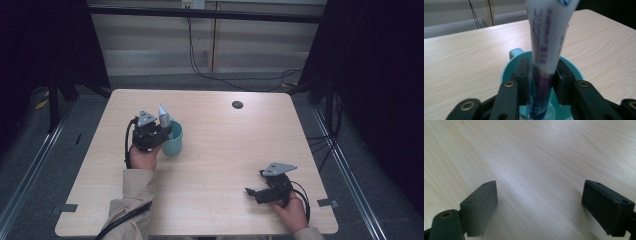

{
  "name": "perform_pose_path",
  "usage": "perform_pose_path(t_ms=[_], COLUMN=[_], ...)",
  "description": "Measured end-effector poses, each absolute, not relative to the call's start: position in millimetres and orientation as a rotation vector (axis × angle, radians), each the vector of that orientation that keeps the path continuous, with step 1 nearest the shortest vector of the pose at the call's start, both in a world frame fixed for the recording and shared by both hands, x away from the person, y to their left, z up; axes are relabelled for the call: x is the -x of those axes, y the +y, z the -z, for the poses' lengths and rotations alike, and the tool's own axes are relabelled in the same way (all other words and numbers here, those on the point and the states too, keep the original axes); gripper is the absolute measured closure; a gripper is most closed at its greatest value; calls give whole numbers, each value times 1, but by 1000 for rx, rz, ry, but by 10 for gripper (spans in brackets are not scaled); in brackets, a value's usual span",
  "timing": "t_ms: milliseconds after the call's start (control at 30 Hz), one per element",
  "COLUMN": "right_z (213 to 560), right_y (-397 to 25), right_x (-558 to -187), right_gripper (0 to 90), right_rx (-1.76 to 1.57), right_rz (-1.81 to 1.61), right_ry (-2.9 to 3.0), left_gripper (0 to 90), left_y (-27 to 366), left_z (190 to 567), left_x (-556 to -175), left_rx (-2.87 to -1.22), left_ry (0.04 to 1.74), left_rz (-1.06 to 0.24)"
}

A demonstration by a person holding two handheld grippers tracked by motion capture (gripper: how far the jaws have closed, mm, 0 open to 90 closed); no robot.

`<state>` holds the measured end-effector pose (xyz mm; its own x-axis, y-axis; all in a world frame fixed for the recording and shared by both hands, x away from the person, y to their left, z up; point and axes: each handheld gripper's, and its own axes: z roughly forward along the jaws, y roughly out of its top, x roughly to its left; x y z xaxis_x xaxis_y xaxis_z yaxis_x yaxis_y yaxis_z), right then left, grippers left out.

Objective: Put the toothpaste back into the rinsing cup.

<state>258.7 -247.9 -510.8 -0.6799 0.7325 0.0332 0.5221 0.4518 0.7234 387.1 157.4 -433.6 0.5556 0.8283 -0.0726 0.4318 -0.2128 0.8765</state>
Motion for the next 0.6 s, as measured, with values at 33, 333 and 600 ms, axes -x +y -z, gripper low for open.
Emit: perform_pose_path(t_ms=[33, 333, 600], right_z=[511, 511, 511], right_y=[-248, -248, -248], right_x=[-259, -259, -259], right_gripper=[125, 126, 126], right_rx=[-1077, -1077, -1077], right_rz=[-1058, -1057, -1058], right_ry=[2422, 2422, 2421], left_gripper=[660, 501, 347], left_y=[158, 164, 167], left_z=[434, 435, 434], left_x=[-387, -381, -378], left_rx=[-1853, -1818, -1808], left_ry=[1031, 1053, 1051], left_rz=[-530, -534, -529])
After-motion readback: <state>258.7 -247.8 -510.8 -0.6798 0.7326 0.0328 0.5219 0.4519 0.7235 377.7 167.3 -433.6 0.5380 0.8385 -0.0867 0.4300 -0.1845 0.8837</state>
